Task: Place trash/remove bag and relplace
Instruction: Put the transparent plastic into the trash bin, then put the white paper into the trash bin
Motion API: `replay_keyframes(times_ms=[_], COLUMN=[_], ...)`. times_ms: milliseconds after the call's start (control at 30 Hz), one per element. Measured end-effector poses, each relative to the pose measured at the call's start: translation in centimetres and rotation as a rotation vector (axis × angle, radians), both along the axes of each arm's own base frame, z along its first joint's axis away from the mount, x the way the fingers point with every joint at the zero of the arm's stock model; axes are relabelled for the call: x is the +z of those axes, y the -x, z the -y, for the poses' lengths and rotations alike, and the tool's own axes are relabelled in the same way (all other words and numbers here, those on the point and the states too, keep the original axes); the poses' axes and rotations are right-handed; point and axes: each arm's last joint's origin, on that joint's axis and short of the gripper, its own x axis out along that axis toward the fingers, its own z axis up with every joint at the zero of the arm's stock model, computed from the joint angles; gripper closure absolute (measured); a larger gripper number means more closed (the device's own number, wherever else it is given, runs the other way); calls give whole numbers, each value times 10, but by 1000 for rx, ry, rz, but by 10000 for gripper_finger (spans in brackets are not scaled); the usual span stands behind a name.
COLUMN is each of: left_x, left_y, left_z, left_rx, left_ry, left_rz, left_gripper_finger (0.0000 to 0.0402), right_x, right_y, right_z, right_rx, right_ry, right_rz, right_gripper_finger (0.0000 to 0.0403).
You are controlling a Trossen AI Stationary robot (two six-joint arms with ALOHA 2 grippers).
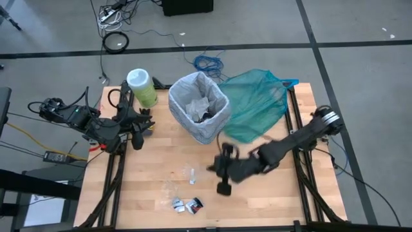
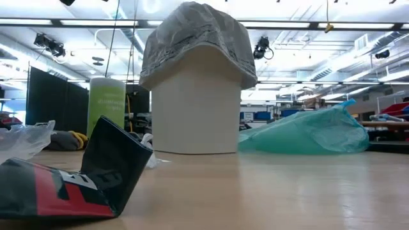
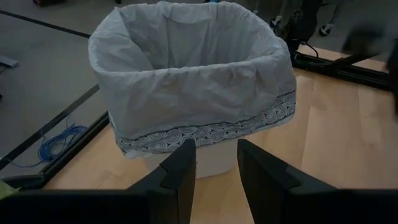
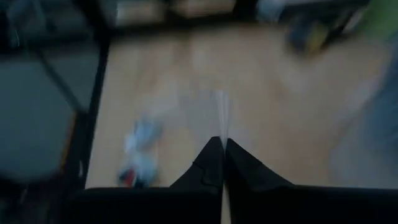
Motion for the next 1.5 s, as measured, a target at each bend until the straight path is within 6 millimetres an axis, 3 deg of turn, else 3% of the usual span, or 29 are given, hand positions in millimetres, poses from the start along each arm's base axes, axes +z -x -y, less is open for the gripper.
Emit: replay_keyframes(times_ms=[200,300,500,600,800,1000,1233,1367,1500], left_x=[0,0,4,7,18,23,-18,-43,-65], left_y=[0,0,2,3,11,35,52,48,41], left_z=[0,0,-1,-1,-4,-14,-21,-19,-15], left_rx=[-1,-4,-24,-40,-122,-164,-148,-157,-175], left_ry=[1,-3,-29,-39,-82,-84,9,71,127], left_rz=[2,1,18,39,113,204,345,433,450], left_gripper_finger=[275,275,275,275,275,275,275,275,275], right_x=[79,104,118,110,97,92,88,94,94], right_y=[1,1,-6,-7,-6,-4,-4,-10,-10], right_z=[52,84,150,180,214,219,213,185,139], right_rx=[-130,-188,-295,-352,-342,-326,-313,-141,0], right_ry=[166,233,300,276,237,230,172,122,23], right_rz=[191,240,242,188,95,39,20,88,107], right_gripper_finger=[403,403,403,403,388,302,187,162,163])
